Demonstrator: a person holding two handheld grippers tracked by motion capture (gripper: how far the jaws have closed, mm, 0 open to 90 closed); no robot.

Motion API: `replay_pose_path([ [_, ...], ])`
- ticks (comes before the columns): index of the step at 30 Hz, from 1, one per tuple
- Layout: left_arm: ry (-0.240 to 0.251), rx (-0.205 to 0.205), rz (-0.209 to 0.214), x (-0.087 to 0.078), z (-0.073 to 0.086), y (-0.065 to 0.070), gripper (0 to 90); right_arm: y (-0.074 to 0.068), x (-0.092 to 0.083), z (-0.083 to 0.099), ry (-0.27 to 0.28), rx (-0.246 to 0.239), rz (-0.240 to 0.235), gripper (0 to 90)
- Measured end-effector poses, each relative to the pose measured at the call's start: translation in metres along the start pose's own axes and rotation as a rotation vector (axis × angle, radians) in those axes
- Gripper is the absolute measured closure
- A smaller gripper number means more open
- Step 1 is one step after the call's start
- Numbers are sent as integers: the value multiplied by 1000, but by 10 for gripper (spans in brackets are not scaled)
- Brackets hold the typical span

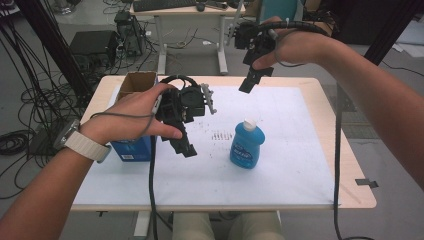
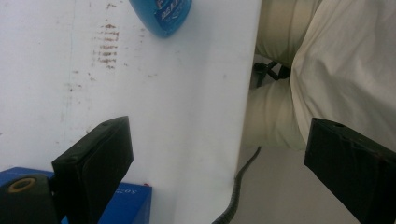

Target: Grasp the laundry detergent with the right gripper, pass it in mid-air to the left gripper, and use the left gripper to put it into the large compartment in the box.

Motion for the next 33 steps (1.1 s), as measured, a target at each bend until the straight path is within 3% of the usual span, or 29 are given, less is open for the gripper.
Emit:
replay_pose_path([
  [11, 1, -2, 0, 1, 0, -1, 82, -10, 6, 22, 28, 26, -24, 56],
  [19, -1, 2, -6, 0, -1, -2, 83, -15, 15, 34, 53, 89, -44, 48],
  [33, -6, 2, -10, 3, -2, -3, 82, -27, 34, 56, 48, 101, -42, 44],
])
Point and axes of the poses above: each handheld gripper's, and its own axes: x roughly forward along the jaws, z roughly out of its underside, y roughly to its right, the point moved 2 cm from there along x, roughly forward along the jaws, and after that the axes turned 2 degrees about -z, right-handed, at the moved point
